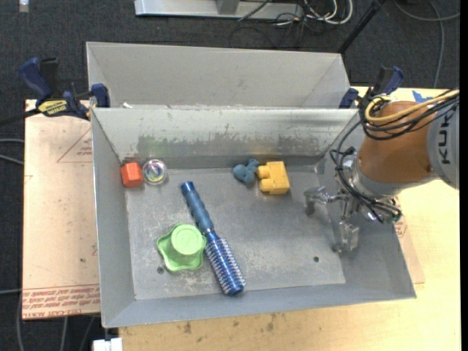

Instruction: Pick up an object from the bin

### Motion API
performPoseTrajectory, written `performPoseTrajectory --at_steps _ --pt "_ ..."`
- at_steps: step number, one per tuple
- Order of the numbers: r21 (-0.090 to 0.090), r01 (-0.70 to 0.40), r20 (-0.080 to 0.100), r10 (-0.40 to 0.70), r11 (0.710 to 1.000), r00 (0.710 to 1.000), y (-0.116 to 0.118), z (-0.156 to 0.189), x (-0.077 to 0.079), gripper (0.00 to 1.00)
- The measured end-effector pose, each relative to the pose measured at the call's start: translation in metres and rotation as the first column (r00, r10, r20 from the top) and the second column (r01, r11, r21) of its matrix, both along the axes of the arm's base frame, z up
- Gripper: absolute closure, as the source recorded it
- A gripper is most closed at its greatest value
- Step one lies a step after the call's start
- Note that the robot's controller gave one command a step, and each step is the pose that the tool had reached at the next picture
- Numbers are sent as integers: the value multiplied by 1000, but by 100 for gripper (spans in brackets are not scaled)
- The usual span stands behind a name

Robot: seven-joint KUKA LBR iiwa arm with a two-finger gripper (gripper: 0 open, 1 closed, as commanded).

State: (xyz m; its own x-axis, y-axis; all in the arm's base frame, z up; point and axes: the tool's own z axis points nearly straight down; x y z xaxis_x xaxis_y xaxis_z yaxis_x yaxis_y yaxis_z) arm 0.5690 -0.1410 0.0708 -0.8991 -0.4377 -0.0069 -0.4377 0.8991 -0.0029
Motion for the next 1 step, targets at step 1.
performPoseTrajectory --at_steps 1 --pt "1 66 6 -66 998 998 11 35 83 0"
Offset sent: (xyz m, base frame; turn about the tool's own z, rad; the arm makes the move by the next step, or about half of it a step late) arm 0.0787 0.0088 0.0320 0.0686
